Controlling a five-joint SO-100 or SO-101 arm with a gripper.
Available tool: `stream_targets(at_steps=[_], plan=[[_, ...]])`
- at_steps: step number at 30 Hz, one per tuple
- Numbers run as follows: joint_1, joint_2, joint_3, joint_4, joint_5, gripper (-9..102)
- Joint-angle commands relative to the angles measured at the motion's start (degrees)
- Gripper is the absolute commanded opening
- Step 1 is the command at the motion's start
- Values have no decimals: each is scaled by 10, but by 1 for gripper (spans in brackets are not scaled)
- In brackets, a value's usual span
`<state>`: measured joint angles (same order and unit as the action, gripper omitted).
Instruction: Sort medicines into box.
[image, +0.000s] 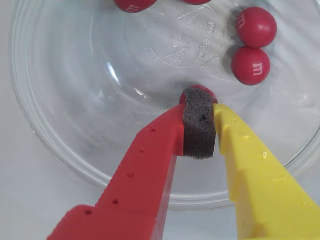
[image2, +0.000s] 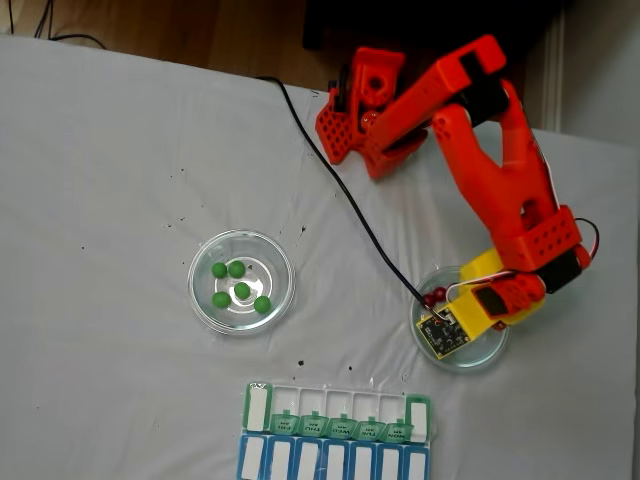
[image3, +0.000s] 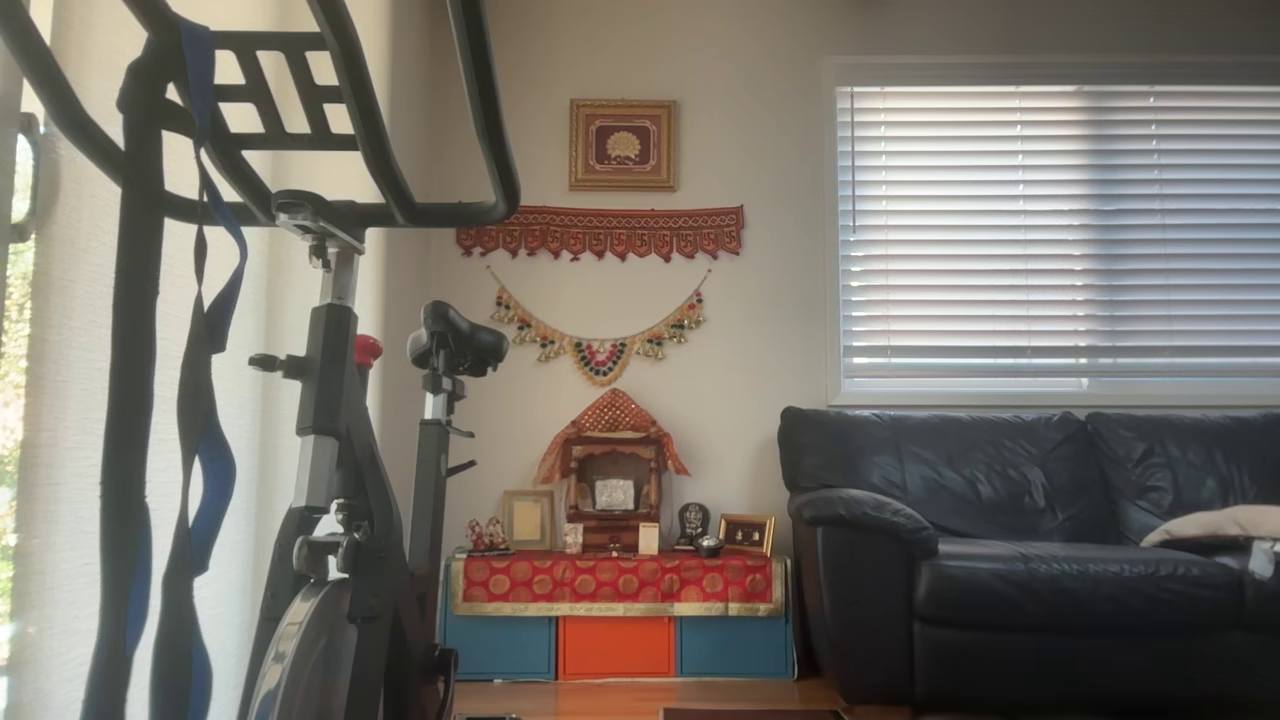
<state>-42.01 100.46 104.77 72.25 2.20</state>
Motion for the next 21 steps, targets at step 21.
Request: stream_targets(at_steps=[21], plan=[[-11,16,-13,-20,-4,11]])
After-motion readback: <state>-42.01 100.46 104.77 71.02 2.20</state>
